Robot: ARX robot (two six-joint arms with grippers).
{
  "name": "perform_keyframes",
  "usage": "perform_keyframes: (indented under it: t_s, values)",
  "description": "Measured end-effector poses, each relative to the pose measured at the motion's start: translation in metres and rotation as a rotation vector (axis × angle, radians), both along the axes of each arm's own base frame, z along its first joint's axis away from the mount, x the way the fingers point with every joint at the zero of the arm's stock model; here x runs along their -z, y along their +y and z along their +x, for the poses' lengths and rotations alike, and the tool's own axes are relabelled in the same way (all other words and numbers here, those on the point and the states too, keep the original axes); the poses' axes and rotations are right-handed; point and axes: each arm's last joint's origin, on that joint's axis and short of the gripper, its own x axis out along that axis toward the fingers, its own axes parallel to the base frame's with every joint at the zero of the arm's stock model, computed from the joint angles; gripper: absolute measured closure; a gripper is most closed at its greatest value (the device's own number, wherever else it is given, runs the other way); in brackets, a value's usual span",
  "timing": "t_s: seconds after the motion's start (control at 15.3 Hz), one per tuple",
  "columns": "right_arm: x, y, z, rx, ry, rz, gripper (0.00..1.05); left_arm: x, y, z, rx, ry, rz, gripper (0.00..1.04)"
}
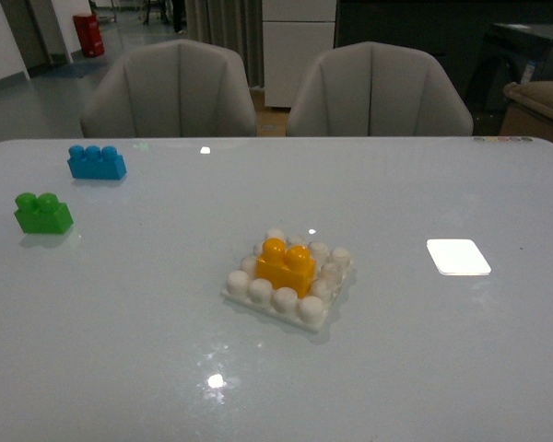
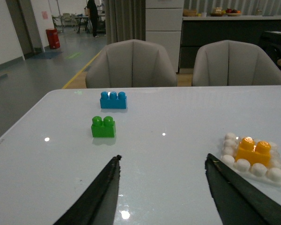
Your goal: Insert yellow block into base center
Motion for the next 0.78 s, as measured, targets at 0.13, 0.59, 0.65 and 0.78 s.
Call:
perform_keyframes:
  t_s: [0.13, 0.59, 0.65, 0.78]
  values:
    - [0.0000, 0.0000, 0.0000, 0.000, 0.000, 0.000, 0.06, 0.0000, 0.0000, 0.0000, 0.000, 0.000, 0.000, 0.27]
    - [0.0000, 0.0000, 0.0000, 0.000, 0.000, 0.000, 0.06, 0.0000, 0.0000, 0.0000, 0.000, 0.000, 0.003, 0.07]
    - [0.0000, 0.0000, 0.0000, 0.000, 0.000, 0.000, 0.06, 0.0000, 0.0000, 0.0000, 0.000, 0.000, 0.002, 0.07]
    - [0.0000, 0.0000, 0.0000, 0.000, 0.000, 0.000, 0.06, 0.0000, 0.0000, 0.0000, 0.000, 0.000, 0.003, 0.07]
